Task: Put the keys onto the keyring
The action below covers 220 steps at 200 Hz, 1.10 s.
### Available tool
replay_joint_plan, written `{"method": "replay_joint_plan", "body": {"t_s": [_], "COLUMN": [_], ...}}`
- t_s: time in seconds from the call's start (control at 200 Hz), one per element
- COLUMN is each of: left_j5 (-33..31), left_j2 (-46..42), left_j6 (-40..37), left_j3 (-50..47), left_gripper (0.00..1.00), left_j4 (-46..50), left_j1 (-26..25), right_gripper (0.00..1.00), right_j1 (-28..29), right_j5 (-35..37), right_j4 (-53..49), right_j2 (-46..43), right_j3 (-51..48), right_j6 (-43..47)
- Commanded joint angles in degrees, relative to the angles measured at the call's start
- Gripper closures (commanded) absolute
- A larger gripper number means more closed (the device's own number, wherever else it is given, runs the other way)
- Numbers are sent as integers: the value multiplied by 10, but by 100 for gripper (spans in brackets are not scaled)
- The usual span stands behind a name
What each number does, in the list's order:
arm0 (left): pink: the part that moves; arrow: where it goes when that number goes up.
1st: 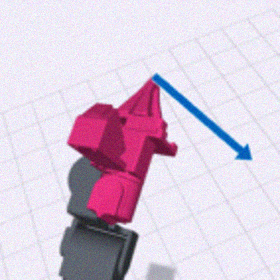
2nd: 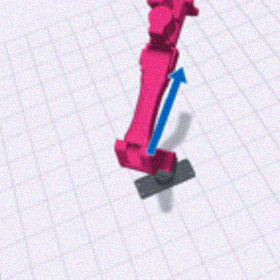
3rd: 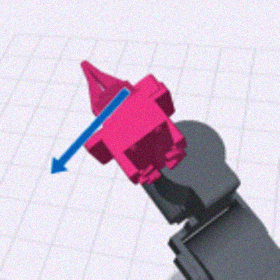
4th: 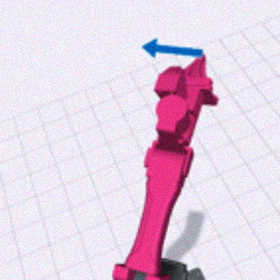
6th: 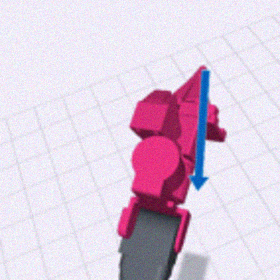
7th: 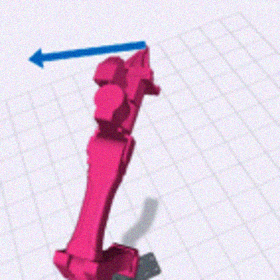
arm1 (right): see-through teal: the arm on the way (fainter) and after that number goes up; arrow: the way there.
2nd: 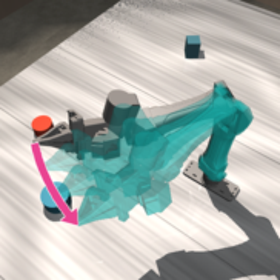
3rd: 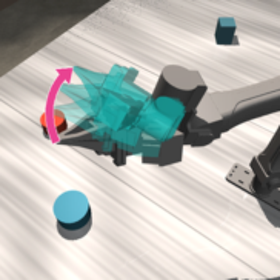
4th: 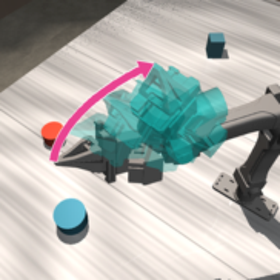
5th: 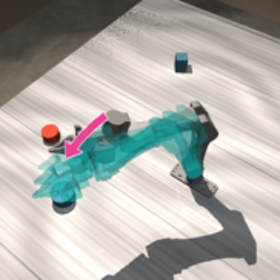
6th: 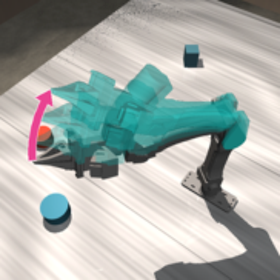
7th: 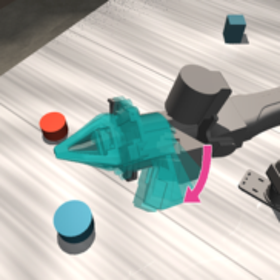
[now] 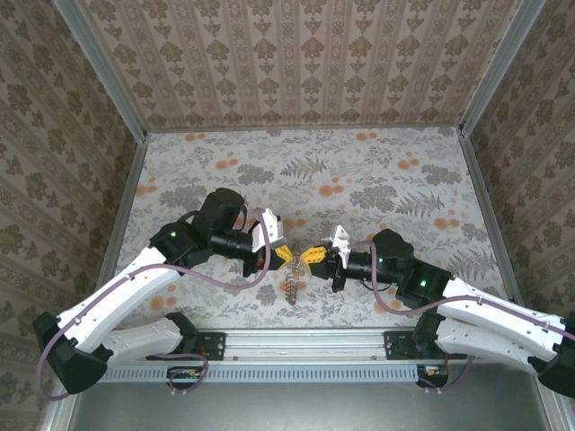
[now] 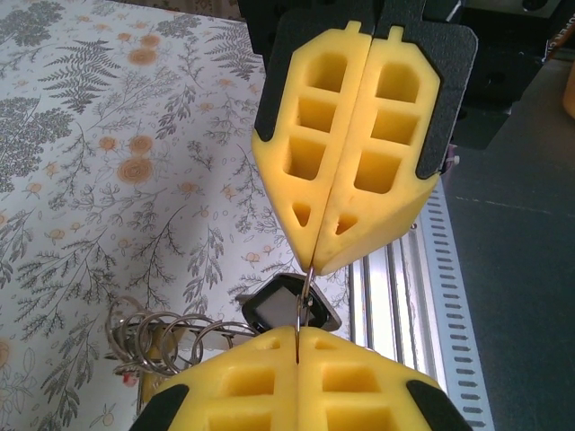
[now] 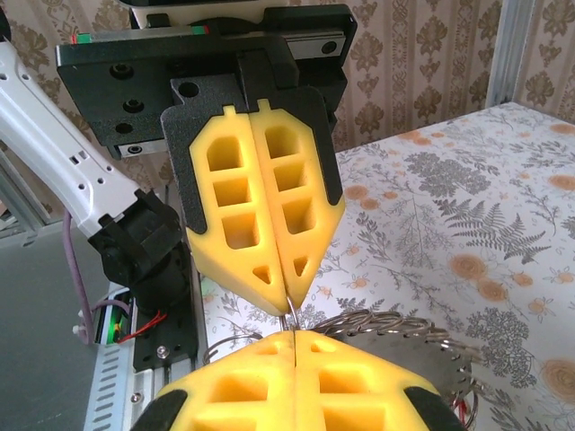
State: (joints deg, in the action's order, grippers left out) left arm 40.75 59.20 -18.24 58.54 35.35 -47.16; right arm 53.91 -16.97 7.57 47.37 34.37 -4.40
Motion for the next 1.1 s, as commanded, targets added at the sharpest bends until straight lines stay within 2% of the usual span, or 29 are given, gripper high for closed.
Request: {"method": "replay_joint_plan", "body": {"t_s": [0.0,0.84,1.095], "left_j5": [27,29,41], "left_j2": [-1,19,7], "left_j6": [4,15,29], "left_j3": [25,51,50], "left_gripper": [100,100,100], "left_j4": [-12,7,-12], "left_j1": [2,2,3], "right_gripper": [100,100,100], "right_j1": [3,21,23], "right_j5": [-13,-17,2], "right_j4": [11,-123,-113], "right_j2": [1,5,-5], "right_j3": [3,70,47], "right_j6": [12,111,112]}}
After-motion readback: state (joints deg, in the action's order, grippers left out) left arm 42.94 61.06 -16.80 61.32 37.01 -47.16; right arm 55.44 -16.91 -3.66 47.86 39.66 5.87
